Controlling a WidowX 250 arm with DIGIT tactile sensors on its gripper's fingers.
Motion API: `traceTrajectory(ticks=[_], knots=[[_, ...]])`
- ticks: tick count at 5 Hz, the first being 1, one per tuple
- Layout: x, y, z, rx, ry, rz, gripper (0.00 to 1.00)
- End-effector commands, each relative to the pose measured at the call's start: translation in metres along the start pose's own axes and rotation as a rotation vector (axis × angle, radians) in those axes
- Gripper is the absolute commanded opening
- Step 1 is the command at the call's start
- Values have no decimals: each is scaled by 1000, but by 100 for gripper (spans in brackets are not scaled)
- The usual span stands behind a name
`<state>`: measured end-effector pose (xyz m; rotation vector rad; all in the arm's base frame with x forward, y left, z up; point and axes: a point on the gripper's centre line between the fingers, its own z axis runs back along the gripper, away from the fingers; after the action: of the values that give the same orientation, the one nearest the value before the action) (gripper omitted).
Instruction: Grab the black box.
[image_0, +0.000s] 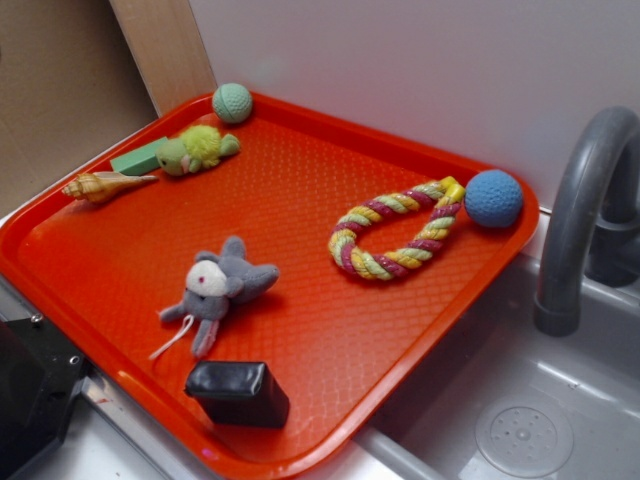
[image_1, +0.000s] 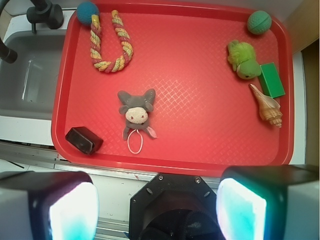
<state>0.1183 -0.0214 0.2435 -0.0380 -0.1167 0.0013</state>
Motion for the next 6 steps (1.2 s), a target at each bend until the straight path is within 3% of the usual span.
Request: traceTrajectory(ticks=[1,2,3,5,6], knots=[[0,0,0,0,0,0,100],[22,-23,-39,41,-12,-189,100],[29,-43,-71,37,-7,-305,100],[17,-98,-124,-38,-1,-578,100],[10,-119,-147,-38,-14,-707,100]])
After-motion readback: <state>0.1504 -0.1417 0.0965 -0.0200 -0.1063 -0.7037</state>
